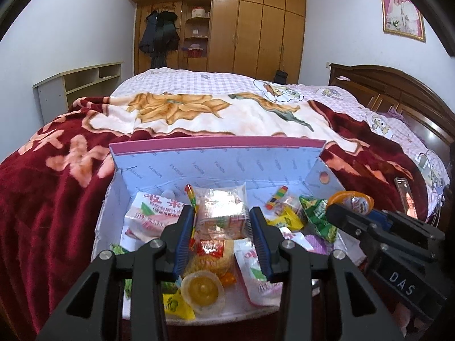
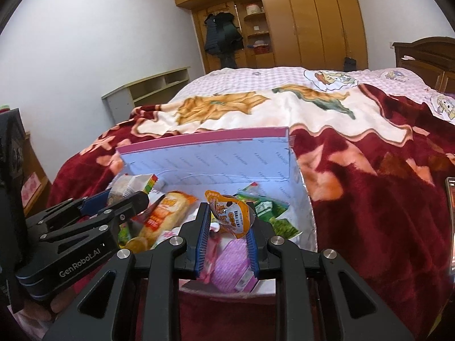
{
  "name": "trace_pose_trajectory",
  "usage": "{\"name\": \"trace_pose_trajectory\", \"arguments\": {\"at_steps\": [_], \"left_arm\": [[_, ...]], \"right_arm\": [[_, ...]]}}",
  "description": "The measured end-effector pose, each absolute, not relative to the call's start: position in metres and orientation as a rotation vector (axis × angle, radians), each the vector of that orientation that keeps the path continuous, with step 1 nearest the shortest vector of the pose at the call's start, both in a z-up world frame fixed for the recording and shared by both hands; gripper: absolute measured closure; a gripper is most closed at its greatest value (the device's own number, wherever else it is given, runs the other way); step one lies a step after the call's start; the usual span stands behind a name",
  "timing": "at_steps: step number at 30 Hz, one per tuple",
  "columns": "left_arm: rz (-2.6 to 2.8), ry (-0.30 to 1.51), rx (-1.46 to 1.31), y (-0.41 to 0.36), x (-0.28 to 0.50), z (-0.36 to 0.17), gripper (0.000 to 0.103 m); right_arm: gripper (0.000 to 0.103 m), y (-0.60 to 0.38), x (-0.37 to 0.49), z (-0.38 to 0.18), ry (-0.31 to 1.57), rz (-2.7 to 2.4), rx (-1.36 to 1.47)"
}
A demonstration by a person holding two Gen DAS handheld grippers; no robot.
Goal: Organize snacks
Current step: 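Carry the cake into the box with the left tool while the right carries the jelly cup, then open both tools to release the cake and jelly cup inside the box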
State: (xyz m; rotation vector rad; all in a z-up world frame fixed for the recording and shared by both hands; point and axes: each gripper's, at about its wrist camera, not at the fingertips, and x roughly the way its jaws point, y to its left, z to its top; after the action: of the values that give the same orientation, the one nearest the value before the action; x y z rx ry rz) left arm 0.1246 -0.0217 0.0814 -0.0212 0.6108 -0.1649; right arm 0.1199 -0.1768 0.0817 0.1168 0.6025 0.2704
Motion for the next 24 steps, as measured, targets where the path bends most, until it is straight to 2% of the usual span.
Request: {"name": "trace_pose_trajectory", "arguments": {"at_steps": [24], "left_arm": [[-0.119,0.677,-0.01,-0.021,0.16,0.056,0.061]], "right_arm": [[0.078,-0.179,0.142,0.067,0.644,0.234,0.119]]}}
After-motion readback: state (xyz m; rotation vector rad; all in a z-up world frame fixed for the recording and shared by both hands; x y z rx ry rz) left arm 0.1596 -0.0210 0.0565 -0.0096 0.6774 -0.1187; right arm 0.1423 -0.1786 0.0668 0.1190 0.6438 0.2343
